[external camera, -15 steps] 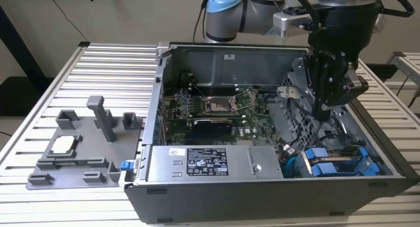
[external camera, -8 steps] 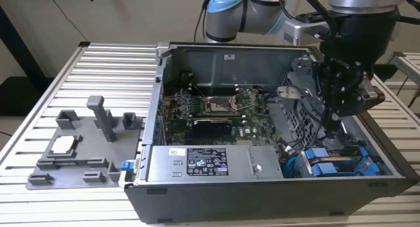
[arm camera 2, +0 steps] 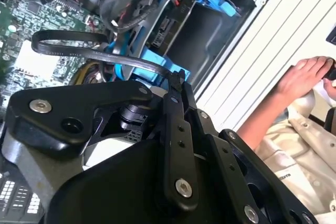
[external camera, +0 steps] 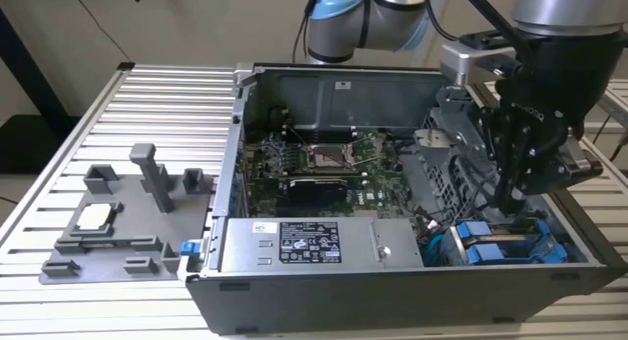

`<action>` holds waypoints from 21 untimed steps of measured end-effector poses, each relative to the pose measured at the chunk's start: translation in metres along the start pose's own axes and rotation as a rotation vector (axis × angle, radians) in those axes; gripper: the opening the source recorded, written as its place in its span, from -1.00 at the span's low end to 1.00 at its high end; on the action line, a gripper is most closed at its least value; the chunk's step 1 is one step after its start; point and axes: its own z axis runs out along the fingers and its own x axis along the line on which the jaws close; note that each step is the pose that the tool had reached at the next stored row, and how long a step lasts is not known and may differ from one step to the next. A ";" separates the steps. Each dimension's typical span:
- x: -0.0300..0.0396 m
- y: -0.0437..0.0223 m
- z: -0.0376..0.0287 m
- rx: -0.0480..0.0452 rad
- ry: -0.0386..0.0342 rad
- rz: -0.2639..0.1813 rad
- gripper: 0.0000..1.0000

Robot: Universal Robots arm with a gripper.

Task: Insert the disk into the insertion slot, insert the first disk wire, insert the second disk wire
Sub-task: 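Insert the second disk wire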

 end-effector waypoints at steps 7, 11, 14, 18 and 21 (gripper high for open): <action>0.0213 -0.0022 0.0055 -0.0037 -0.0039 0.000 -0.68; 0.0230 -0.0021 0.0062 -0.0034 -0.0400 0.004 -0.68; 0.0234 -0.0021 0.0063 -0.0028 -0.0941 0.011 -0.68; 0.0240 -0.0020 0.0065 -0.0023 -0.1654 0.020 -0.68; 0.0245 -0.0020 0.0068 -0.0017 -0.2202 0.028 -0.68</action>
